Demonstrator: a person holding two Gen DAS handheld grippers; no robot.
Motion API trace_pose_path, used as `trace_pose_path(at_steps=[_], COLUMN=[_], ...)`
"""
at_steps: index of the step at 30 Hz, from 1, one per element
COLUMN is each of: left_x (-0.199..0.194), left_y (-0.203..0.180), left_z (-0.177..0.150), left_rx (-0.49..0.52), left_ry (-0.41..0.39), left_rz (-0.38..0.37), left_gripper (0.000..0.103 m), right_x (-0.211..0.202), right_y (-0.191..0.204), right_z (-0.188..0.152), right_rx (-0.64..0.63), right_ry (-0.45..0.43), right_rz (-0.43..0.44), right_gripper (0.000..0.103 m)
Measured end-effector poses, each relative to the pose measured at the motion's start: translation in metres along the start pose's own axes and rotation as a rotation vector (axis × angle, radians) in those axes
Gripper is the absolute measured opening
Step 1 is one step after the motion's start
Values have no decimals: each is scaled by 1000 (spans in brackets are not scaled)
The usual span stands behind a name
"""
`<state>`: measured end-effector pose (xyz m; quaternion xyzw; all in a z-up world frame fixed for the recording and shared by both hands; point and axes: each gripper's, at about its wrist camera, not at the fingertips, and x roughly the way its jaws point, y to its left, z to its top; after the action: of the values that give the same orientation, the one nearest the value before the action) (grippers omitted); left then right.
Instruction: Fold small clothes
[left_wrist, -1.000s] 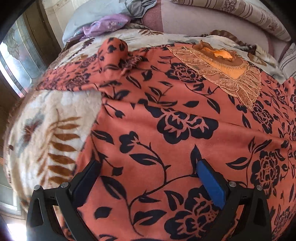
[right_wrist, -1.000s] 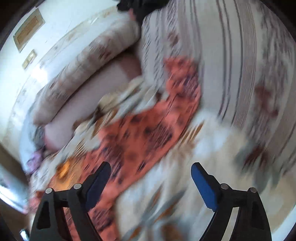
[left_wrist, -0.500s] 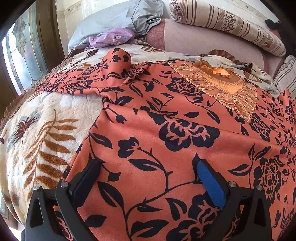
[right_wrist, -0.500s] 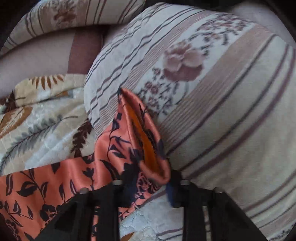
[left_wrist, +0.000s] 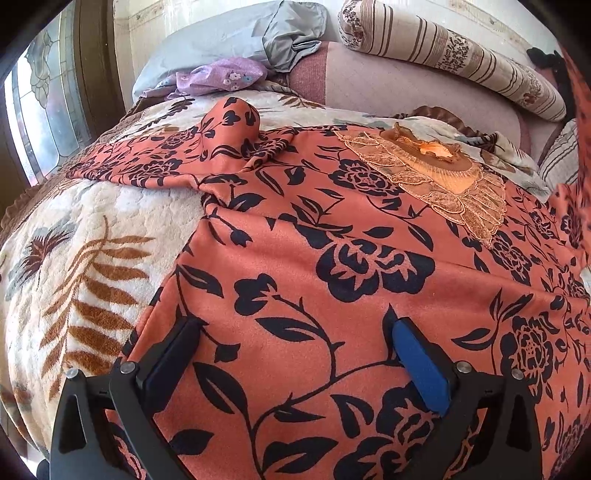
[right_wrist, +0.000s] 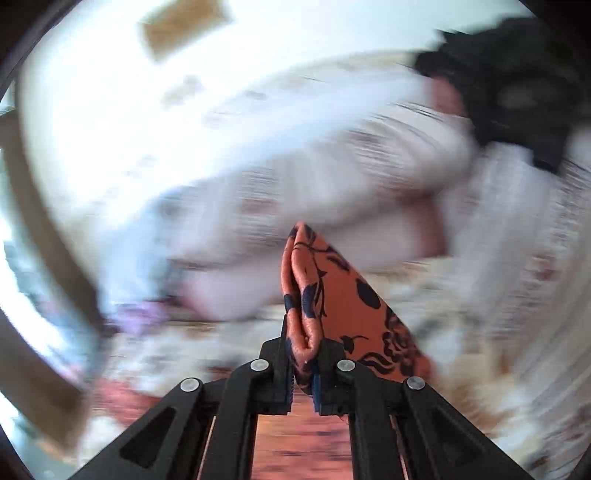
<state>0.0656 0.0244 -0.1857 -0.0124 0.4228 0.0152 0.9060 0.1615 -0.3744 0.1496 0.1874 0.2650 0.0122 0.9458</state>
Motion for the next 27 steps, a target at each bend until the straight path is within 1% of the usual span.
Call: trace_pose_path(at_steps=[1,3,4,5,7,8,9,10,11,12,13,14,15,16,17,18,20,21,22,24,25,27], left_x=[-1,-3,-6,-11,-27,-34,-40,-46,-51,-56,-59,-60,-61,-62,-64,-66,-66,-65,-63,-57,-50,-32], left_y=[0,3,6,11,29,41,51,63,75,90,99,110,117,120,122,121,107,98,89,64,52,30], left_z=[1,3,3,3,-1,-3,-4,-4,-4,-3,-1,2,6,10,16,22,41,51,61,80,90,107], left_rx=[1,16,26,25,-18,-47,-75,-109,-147,-197,-232,-278,-309,-325,-337,-337,-311,-288,-266,-198,-160,-102], left_ry=[8,39,58,69,67,66,65,62,59,54,54,57,60,58,48,26,-13,-21,-26,-48,-53,-38], left_rz=[-6,-38,-53,-67,-77,-76,-75,-66,-57,-53,-53,-57,-65,-75,-86,-94,-134,-165,-187,-211,-216,-204], left_gripper=[103,103,103,103,103,103,103,103,103,103,103,103,103,103,103,103,103,103,103,103,103,103], right_x=[0,9,16,27,57,78,100,125,153,178,193,208,213,211,203,190,161,148,138,117,113,107], right_y=[32,85,106,127,159,170,174,175,170,165,157,146,133,120,108,95,68,54,37,-5,-28,-81], right_z=[-3,-15,-23,-35,-64,-85,-106,-133,-158,-192,-225,-258,-279,-293,-298,-296,-278,-261,-248,-217,-206,-190], right_rx=[3,10,17,23,27,30,41,60,76,99,109,102,87,77,84,84,63,62,61,84,110,170], right_ry=[-1,14,22,44,100,136,178,247,332,442,528,610,643,652,637,605,508,454,408,332,310,301], right_rz=[72,176,216,251,277,290,291,283,271,267,252,202,150,127,147,167,173,169,149,71,35,-53], right_gripper=[7,7,7,11,11,11,14,30,64,82,84,84,84,84,84,84,84,84,84,84,84,83])
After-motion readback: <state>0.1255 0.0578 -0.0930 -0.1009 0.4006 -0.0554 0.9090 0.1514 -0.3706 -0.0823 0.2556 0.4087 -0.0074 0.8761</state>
